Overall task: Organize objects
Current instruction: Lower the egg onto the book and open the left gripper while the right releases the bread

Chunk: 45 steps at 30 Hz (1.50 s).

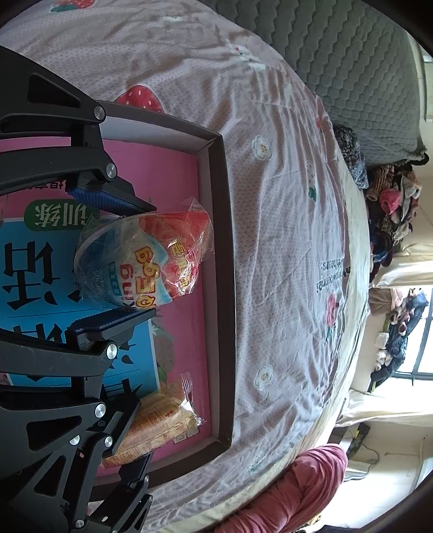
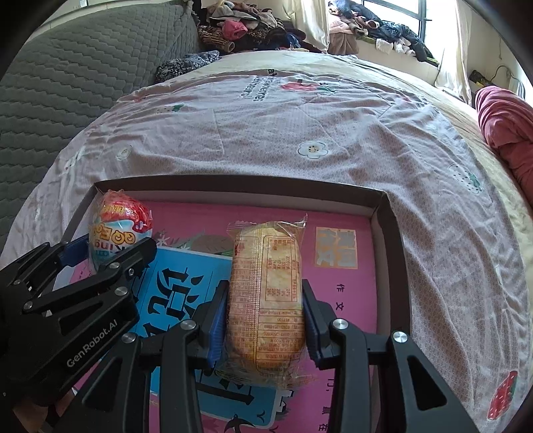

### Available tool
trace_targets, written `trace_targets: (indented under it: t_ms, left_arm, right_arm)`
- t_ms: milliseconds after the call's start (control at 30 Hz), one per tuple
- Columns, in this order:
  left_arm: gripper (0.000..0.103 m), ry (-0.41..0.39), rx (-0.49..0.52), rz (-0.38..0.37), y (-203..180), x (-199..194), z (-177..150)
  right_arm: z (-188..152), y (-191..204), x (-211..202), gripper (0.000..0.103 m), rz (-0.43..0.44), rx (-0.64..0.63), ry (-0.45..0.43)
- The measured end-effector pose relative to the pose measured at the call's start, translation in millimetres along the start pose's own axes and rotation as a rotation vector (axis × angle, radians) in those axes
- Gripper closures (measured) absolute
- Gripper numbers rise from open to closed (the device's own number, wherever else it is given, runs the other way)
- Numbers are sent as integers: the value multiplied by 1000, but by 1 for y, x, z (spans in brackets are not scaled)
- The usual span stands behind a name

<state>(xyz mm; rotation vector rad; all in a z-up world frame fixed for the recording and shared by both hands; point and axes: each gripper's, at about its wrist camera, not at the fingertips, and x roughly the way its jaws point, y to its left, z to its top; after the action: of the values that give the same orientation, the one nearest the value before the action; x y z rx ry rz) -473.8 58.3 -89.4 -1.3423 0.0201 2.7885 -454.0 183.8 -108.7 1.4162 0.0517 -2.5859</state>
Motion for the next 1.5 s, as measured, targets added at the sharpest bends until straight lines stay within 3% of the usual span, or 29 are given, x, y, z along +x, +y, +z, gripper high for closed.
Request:
trace_targets:
  t_ms: [233,667,933,1133,1500]
  left_arm:
    - [47,40,0,8,0,6,-2]
    - [27,32,-15,24,6,0,0]
    - [23,66,-47,20,13,0,0]
    - [22,76,-49,25,15,-1,-1]
    - [16,35,-57,15,14,-22,-1]
  right_arm:
    - [0,0,2,62,-5,2,9]
    - [1,-2,0,59,-4,13,13]
    - [1,-5,-4,58,-2,20,3]
    - [1,-6,-9,48,-5,23,-9]
    - [1,-5,-21,48,-1,16,-37]
